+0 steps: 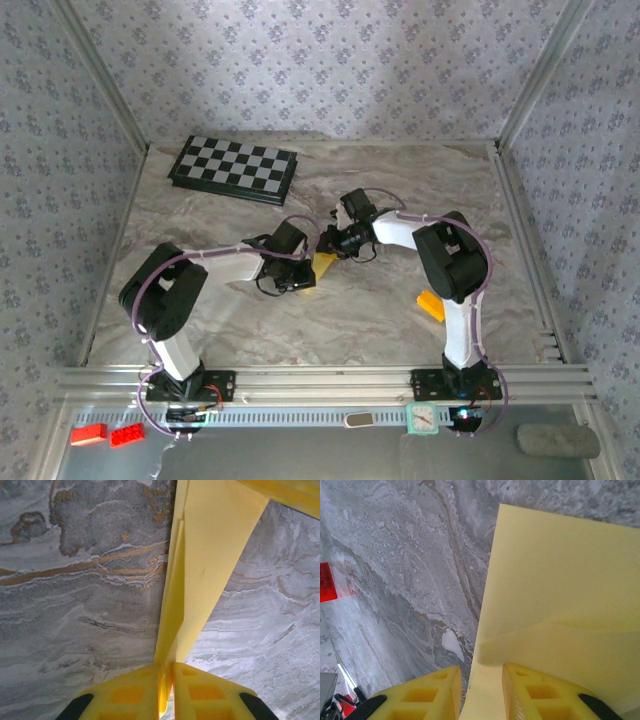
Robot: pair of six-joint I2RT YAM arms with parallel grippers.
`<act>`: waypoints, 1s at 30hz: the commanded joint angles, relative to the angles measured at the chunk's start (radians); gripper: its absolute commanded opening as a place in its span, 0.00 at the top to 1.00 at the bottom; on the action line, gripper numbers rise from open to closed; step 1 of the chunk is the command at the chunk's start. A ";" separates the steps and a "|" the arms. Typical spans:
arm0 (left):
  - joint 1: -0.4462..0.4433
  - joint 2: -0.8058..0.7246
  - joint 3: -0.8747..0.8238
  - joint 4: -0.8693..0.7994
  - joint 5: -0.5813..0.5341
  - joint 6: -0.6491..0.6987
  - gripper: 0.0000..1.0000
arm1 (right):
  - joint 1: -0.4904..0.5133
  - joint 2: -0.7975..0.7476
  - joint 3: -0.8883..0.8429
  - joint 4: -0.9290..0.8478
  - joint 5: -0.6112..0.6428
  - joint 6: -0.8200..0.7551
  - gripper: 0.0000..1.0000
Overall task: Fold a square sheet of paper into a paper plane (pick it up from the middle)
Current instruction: Fold the wing for the fifth time at the center of the table.
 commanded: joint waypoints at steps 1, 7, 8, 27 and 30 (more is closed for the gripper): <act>-0.007 0.024 -0.027 -0.038 -0.002 0.011 0.87 | 0.009 -0.069 0.007 -0.035 -0.003 -0.007 0.70; -0.006 0.023 -0.034 -0.028 -0.002 0.009 0.88 | 0.039 -0.123 -0.037 -0.033 -0.024 -0.007 0.70; -0.004 0.022 -0.036 -0.027 -0.001 0.008 0.88 | 0.045 -0.127 -0.041 -0.030 -0.026 -0.007 0.70; 0.001 0.008 -0.054 -0.001 0.012 -0.006 0.88 | 0.067 -0.044 -0.076 -0.032 0.016 0.046 0.74; 0.002 0.000 -0.056 -0.002 0.013 -0.007 0.88 | 0.067 -0.037 -0.072 -0.051 0.030 0.044 0.74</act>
